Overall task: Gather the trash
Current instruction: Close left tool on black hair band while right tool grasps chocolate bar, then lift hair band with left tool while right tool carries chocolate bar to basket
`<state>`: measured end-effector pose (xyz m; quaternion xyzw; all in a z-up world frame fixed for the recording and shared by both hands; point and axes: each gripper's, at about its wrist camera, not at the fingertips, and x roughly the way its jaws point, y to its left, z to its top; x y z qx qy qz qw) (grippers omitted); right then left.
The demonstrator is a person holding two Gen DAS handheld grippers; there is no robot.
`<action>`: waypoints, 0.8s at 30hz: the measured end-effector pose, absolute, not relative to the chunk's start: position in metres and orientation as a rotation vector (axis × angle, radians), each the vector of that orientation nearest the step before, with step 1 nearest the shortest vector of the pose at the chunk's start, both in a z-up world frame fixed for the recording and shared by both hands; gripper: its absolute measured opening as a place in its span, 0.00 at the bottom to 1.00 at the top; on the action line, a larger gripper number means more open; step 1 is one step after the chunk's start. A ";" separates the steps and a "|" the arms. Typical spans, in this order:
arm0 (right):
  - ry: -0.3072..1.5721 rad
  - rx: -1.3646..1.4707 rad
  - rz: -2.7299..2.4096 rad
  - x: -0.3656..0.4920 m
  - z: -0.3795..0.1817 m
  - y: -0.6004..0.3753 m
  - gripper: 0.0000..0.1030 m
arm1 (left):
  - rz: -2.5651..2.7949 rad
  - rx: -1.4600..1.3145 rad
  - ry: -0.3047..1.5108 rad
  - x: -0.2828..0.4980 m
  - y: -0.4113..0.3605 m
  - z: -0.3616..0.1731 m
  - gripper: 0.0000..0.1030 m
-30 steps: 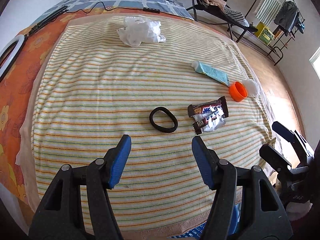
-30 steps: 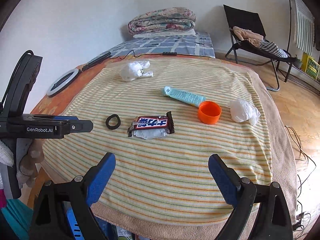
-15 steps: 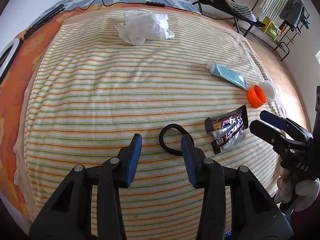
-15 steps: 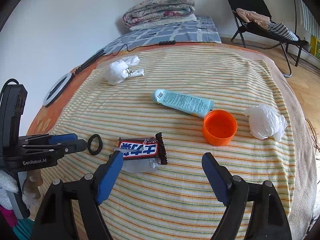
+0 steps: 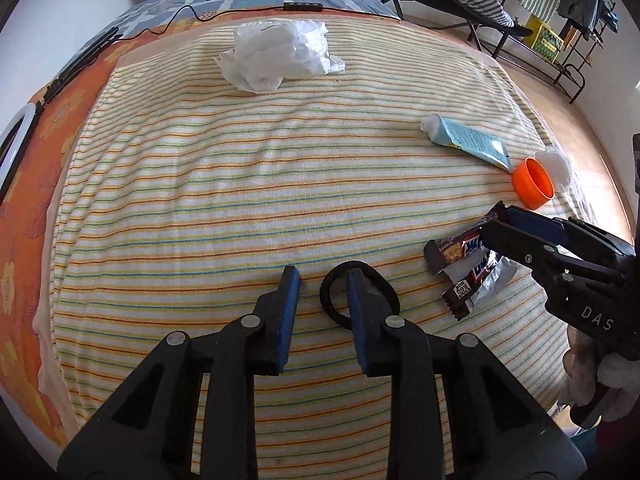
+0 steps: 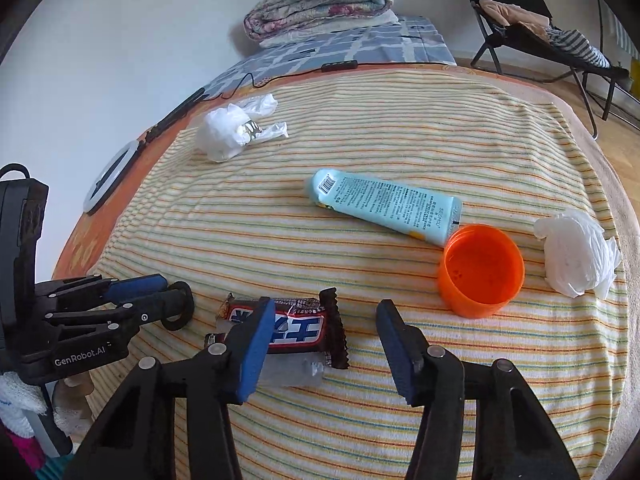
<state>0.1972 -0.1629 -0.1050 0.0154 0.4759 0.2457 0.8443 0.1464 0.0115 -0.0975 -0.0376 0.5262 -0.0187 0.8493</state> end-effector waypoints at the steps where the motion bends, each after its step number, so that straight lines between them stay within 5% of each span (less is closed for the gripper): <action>1: 1.001 0.029 0.517 0.198 -0.105 -0.162 0.51 | -0.037 -0.074 1.107 0.147 0.011 -0.098 0.14; 9: 0.974 -0.029 0.530 0.190 -0.102 -0.152 0.10 | -0.029 -0.074 1.097 0.145 0.014 -0.096 0.04; 24: 0.895 -0.036 0.529 0.183 -0.080 -0.152 0.00 | -0.031 -0.069 1.049 0.138 0.016 -0.079 0.03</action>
